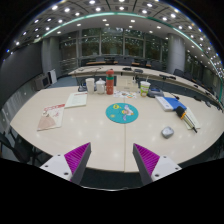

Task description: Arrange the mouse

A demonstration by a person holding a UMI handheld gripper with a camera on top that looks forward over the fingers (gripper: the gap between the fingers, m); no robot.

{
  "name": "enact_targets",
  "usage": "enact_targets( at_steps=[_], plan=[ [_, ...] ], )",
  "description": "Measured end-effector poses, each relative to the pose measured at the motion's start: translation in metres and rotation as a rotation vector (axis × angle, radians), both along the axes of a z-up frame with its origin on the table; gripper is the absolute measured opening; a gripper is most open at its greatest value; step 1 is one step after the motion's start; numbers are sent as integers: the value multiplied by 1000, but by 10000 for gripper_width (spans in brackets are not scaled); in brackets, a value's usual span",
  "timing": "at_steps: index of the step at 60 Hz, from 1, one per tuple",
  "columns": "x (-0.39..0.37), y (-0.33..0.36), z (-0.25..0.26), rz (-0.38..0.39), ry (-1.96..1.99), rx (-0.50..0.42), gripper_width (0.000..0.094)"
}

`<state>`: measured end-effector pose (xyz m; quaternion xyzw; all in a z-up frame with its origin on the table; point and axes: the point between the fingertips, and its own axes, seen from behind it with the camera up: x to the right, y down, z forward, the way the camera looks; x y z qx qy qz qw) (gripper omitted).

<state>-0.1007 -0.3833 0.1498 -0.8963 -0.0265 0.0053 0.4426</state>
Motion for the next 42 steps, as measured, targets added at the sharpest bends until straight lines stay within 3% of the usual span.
enact_targets(
  at_steps=[6, 19, 42],
  plan=[
    [52, -3, -25, -98, -28, -37, 862],
    [199, 53, -84, -228, -78, -7, 859],
    [289, 160, -155, -273, 25, -49, 862]
  ],
)
